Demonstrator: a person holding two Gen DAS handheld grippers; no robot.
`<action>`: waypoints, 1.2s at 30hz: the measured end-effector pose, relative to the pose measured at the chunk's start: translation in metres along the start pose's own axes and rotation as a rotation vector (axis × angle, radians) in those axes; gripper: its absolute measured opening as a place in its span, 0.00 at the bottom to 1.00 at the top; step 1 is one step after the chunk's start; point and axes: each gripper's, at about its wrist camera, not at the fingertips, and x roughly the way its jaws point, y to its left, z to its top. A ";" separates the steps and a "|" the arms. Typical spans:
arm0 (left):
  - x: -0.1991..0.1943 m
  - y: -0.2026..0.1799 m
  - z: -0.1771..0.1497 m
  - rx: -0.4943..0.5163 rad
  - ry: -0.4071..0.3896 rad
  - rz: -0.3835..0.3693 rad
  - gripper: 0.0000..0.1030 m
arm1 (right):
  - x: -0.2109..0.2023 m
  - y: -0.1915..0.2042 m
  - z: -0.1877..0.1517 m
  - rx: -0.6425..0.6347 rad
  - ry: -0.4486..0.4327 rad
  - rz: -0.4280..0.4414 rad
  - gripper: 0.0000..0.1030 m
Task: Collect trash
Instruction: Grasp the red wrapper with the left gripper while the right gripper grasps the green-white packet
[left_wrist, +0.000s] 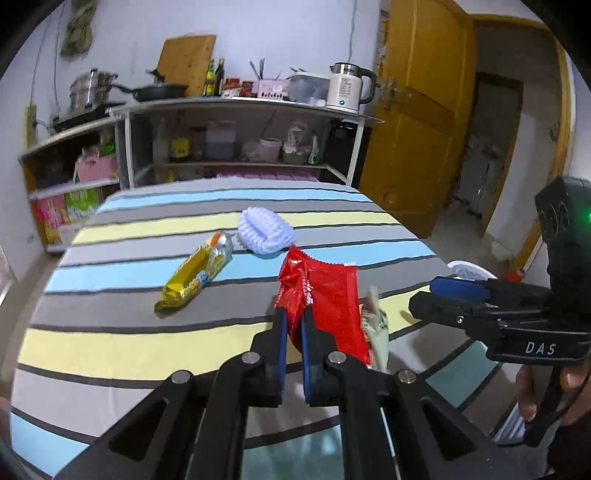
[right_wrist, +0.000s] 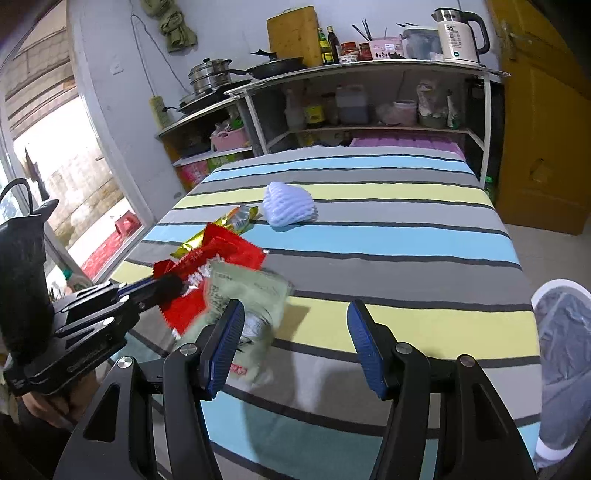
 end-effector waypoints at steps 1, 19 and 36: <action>-0.002 -0.001 0.000 0.001 -0.005 -0.009 0.07 | 0.001 0.001 -0.001 0.000 0.003 0.004 0.57; -0.010 0.047 -0.006 -0.136 -0.019 0.094 0.07 | 0.058 0.018 -0.004 0.053 0.151 0.026 0.58; -0.011 0.064 -0.016 -0.170 -0.012 0.094 0.07 | 0.055 0.039 -0.015 -0.101 0.183 -0.135 0.25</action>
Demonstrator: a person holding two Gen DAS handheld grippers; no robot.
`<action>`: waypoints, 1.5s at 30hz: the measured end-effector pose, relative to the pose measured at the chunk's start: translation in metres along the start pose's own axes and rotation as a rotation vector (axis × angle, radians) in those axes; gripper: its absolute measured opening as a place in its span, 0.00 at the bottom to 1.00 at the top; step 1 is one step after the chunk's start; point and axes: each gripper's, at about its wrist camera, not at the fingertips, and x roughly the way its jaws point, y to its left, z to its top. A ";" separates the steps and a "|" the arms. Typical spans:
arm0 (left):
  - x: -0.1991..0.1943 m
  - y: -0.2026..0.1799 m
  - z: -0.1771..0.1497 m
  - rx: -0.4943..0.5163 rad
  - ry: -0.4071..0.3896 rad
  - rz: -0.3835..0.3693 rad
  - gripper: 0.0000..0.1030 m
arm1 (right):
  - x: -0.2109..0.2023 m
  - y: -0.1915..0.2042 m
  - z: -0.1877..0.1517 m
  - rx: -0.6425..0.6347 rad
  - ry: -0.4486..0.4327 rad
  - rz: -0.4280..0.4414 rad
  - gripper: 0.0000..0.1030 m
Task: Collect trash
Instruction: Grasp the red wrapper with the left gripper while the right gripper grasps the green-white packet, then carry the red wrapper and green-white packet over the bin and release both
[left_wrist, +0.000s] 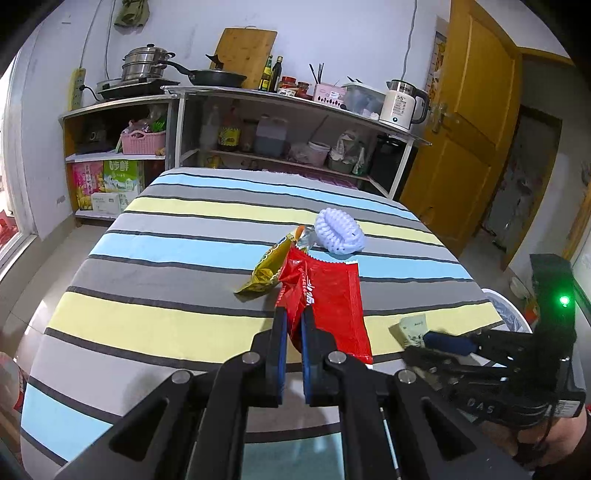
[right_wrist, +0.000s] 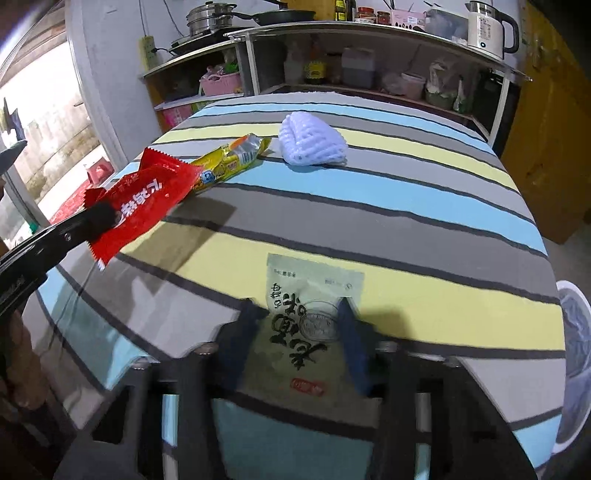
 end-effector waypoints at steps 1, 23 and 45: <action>0.000 0.000 0.000 0.000 0.000 -0.001 0.07 | -0.003 -0.003 -0.003 -0.001 0.000 0.000 0.21; 0.014 -0.115 0.003 0.139 0.049 -0.158 0.07 | -0.088 -0.100 -0.040 0.165 -0.153 -0.038 0.08; 0.062 -0.287 0.007 0.327 0.138 -0.371 0.07 | -0.146 -0.234 -0.096 0.397 -0.224 -0.208 0.08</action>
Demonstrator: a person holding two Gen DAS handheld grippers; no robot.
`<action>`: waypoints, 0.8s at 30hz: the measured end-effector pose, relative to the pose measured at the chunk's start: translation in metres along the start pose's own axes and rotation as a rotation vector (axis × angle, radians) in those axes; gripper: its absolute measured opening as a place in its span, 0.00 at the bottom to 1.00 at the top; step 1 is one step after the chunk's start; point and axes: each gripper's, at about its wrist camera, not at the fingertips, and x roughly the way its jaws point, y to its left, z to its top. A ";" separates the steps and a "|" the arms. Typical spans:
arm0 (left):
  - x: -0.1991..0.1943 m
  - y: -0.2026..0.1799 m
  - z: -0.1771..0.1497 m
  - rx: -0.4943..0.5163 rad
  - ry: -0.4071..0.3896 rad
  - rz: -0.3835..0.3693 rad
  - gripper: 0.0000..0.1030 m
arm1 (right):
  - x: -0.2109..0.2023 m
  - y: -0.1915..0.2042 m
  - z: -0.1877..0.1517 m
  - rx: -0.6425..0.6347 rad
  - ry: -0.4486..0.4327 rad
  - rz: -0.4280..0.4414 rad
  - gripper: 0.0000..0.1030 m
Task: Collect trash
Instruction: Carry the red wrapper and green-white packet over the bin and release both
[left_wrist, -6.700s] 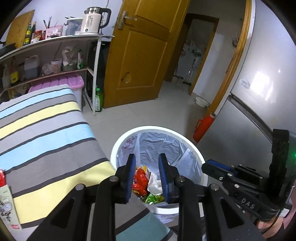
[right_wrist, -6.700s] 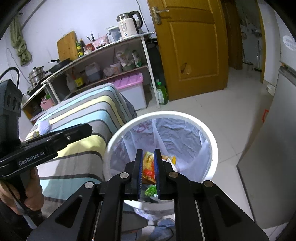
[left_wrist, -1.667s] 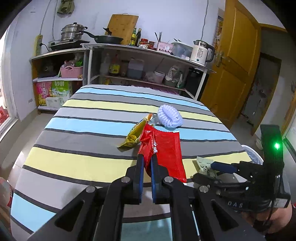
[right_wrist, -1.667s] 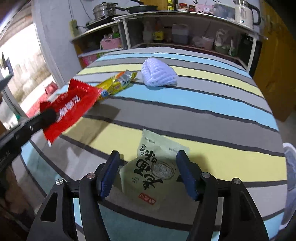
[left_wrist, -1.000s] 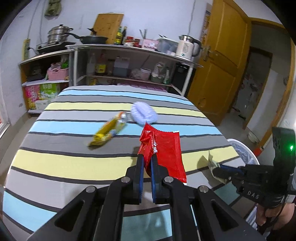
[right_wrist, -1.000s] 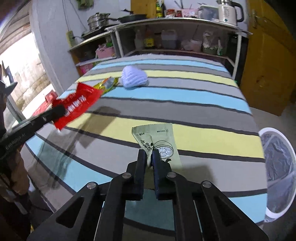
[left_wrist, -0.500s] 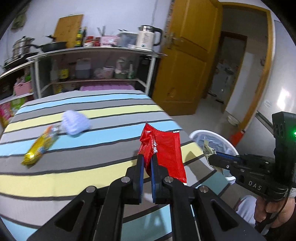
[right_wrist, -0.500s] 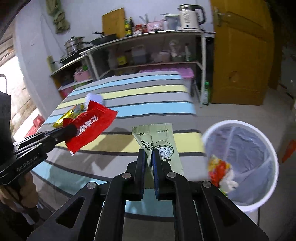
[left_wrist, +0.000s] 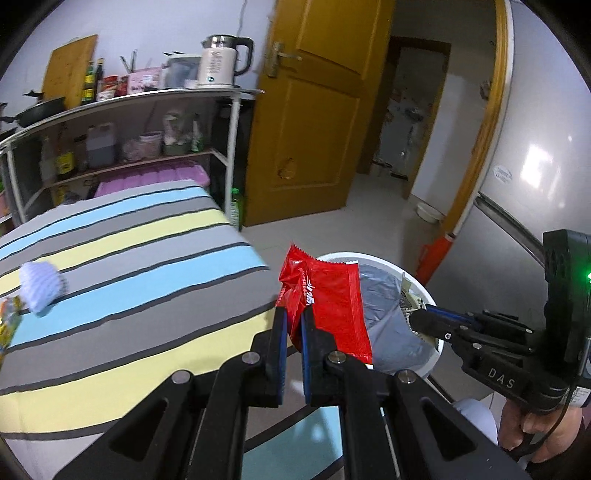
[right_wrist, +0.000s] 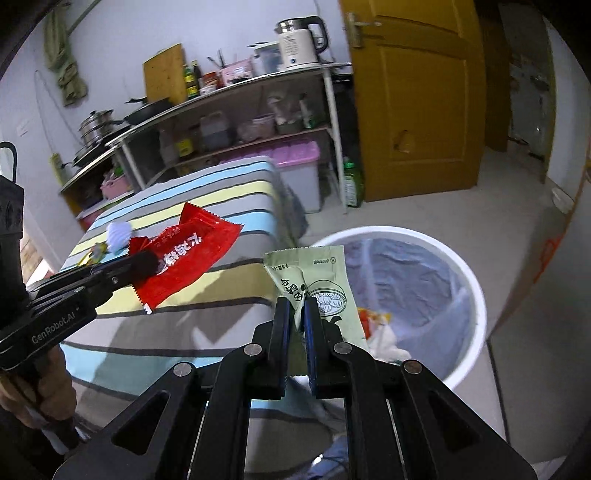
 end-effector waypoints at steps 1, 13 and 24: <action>0.005 -0.005 0.001 0.007 0.007 -0.004 0.07 | 0.001 -0.005 0.000 0.007 0.002 -0.004 0.08; 0.056 -0.038 0.002 0.064 0.098 -0.055 0.07 | 0.018 -0.050 -0.010 0.084 0.052 -0.039 0.10; 0.066 -0.036 0.004 0.040 0.115 -0.078 0.18 | 0.022 -0.067 -0.010 0.131 0.051 -0.046 0.30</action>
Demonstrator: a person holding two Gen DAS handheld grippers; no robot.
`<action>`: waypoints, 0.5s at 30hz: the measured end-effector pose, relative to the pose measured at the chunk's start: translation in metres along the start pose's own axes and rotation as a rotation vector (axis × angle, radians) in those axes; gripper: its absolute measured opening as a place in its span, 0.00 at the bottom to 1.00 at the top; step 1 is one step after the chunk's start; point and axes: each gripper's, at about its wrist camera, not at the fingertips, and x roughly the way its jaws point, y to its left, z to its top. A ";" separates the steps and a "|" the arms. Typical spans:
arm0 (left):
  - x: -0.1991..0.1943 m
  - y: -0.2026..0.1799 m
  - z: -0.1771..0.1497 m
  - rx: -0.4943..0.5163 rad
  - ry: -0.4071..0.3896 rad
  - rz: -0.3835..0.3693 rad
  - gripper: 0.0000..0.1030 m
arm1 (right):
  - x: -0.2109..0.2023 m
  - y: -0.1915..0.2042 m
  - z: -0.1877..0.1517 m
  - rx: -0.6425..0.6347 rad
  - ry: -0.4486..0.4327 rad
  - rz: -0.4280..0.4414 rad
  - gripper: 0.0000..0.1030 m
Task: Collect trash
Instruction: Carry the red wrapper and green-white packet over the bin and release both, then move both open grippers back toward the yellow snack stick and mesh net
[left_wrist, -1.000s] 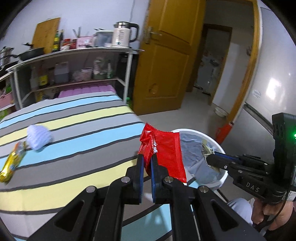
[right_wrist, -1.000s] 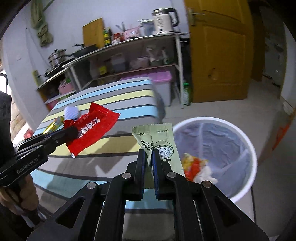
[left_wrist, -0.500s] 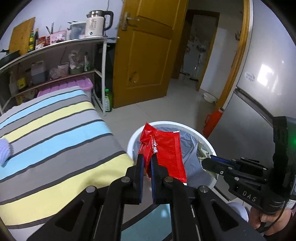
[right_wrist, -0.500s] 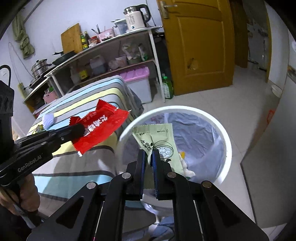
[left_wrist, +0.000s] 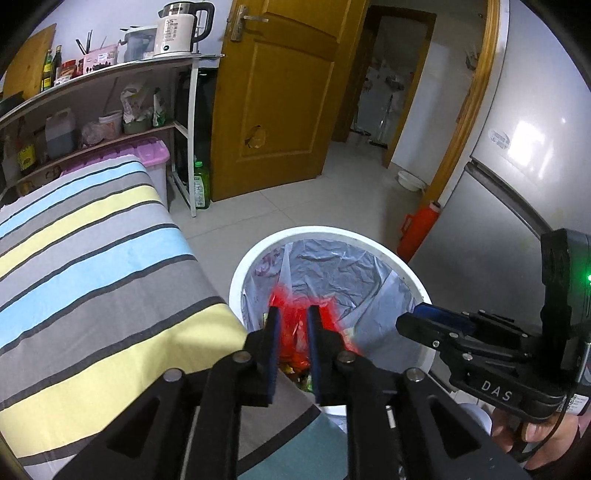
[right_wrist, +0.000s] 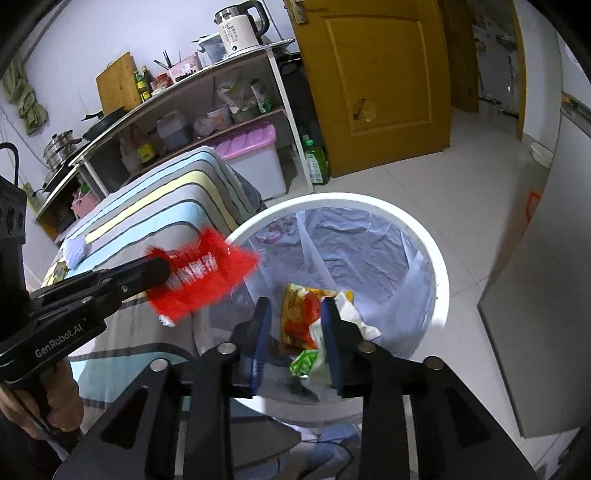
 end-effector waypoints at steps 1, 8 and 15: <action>-0.001 0.000 0.000 -0.001 -0.003 -0.003 0.22 | -0.001 0.000 0.000 0.000 -0.002 0.000 0.30; -0.014 0.003 -0.002 -0.010 -0.035 0.002 0.23 | -0.012 0.008 0.000 -0.014 -0.021 0.009 0.30; -0.046 0.017 -0.008 -0.035 -0.090 0.032 0.23 | -0.032 0.034 -0.002 -0.056 -0.060 0.050 0.30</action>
